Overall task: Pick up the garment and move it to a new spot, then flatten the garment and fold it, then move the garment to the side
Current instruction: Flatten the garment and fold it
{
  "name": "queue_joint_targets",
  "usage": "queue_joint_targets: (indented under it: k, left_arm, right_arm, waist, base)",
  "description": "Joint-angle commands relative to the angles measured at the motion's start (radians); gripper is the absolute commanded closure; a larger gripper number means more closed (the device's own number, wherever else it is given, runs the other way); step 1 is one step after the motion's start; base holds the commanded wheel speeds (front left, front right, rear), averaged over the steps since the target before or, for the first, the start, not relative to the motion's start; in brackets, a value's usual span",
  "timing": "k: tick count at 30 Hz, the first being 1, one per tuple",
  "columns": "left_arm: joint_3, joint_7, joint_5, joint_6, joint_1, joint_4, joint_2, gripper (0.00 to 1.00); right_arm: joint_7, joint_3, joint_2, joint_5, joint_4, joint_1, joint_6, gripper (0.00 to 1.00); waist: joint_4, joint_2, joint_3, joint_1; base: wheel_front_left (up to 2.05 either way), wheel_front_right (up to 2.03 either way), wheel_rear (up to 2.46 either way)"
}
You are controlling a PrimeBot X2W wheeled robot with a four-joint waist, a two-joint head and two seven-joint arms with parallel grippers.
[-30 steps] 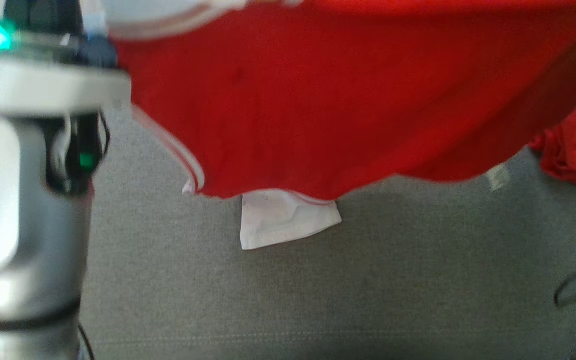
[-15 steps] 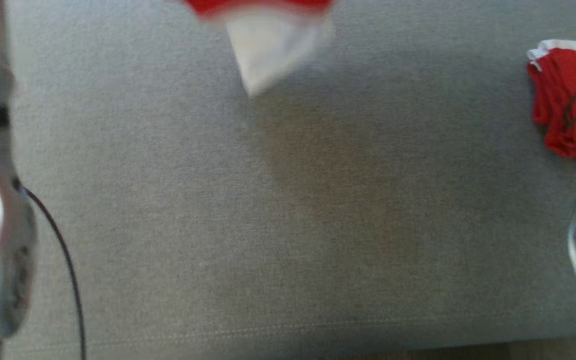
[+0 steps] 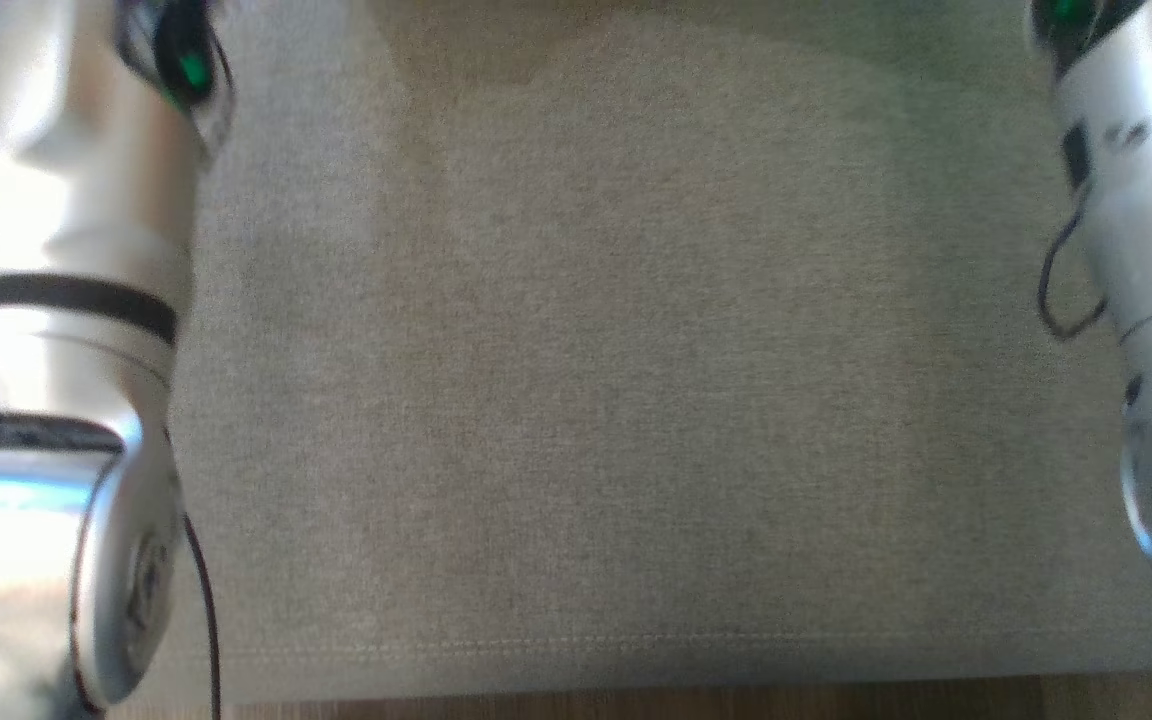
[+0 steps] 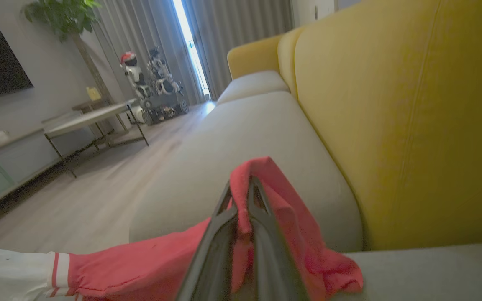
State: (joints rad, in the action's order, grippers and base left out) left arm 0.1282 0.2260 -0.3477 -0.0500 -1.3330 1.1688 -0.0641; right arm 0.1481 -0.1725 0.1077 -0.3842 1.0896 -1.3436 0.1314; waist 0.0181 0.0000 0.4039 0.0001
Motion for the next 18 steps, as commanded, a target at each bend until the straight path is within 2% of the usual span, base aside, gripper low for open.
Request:
queue_joint_targets:
  k: [1, 6, 13, 16, 18]
  left_arm:
    - [-0.005, -0.011, -0.014, -0.015, -0.019, 0.013, -0.039, 1.0]
    - [-0.012, -0.033, -0.047, -0.036, 0.062, 0.086, -0.023, 1.0]
    - [-0.028, 0.016, -0.079, -0.056, 0.193, 0.093, -0.026, 1.0]
    - [-0.043, 0.034, -0.091, -0.066, 0.297, 0.045, -0.033, 1.0]
    - [-0.063, 0.035, -0.09, -0.067, 0.386, -0.05, -0.042, 1.0]
  right_arm:
    - [0.002, -0.024, -0.027, -0.009, 0.018, 0.007, -0.001, 1.0]
    - [0.005, -0.042, -0.035, -0.055, 0.111, 0.077, -0.001, 1.0]
    - [0.04, -0.049, -0.039, -0.133, 0.136, 0.215, -0.001, 1.0]
    - [0.056, -0.072, -0.045, -0.17, 0.119, 0.306, -0.001, 1.0]
    - [0.066, -0.093, -0.048, -0.19, 0.098, 0.371, -0.001, 1.0]
  waist:
    - [0.018, 0.0, 0.039, -0.0001]
    - [0.022, 0.0, 0.056, -0.0001]
    - [0.011, 0.0, -0.001, -0.0001]
    - [0.001, 0.0, -0.045, -0.0001]
    - [-0.006, 0.0, -0.075, -0.0001]
  base:
    - [0.0, 0.0, 0.0]
    - [0.0, 0.0, 0.0]
    - [0.0, 0.0, 0.0]
    - [0.0, 0.0, 0.0]
    - [0.0, 0.0, 0.0]
